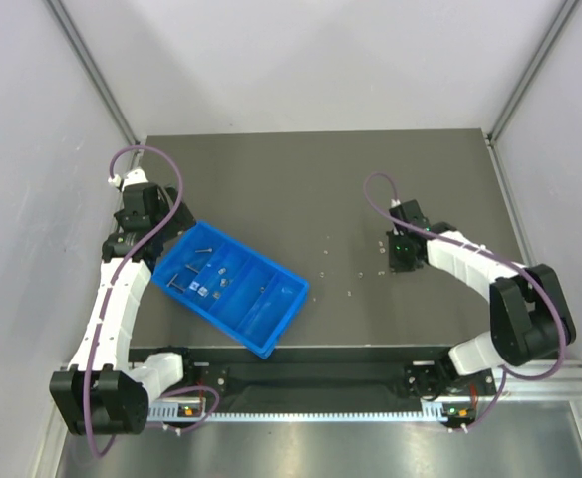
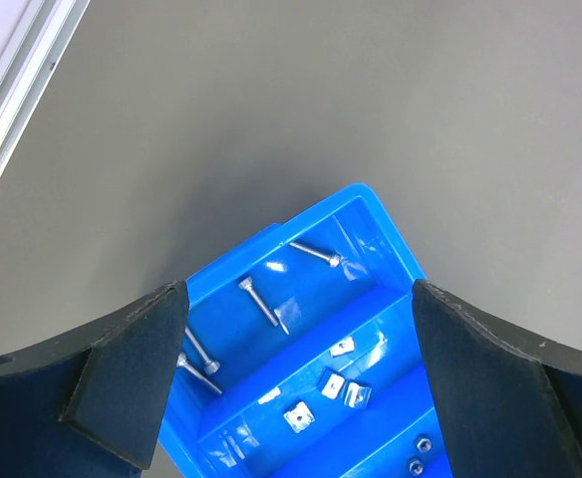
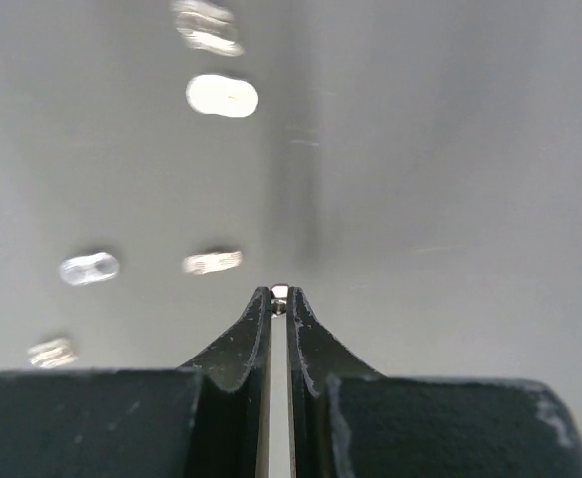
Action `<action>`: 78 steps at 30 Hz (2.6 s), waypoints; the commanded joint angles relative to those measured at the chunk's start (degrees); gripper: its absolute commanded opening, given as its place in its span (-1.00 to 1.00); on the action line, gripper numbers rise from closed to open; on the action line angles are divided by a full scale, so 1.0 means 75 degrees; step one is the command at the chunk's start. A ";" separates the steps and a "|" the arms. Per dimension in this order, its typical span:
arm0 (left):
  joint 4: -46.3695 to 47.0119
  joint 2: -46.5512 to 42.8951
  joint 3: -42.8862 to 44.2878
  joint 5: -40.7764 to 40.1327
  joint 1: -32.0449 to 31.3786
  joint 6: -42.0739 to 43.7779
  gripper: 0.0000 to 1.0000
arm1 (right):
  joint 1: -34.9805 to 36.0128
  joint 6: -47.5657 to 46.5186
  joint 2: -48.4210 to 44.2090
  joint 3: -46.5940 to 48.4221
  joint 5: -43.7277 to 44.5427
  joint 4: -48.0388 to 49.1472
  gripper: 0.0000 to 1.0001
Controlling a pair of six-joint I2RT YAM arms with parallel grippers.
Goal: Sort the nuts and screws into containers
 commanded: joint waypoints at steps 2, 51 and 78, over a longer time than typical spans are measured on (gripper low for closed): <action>0.0350 -0.0099 -0.0034 -0.0019 -0.0012 0.0075 0.96 | 0.1585 0.0419 -0.0532 0.1772 0.0107 -0.0634 -1.00; 0.0385 -0.0251 -0.0069 0.0017 -0.0012 0.0087 0.96 | 0.0702 0.1754 -0.0895 0.1601 0.0237 -0.0834 0.30; 0.0420 -0.0228 -0.0128 0.0028 -0.0001 -0.0111 0.96 | 0.0948 0.8833 0.0921 0.1903 0.1198 -0.2744 0.13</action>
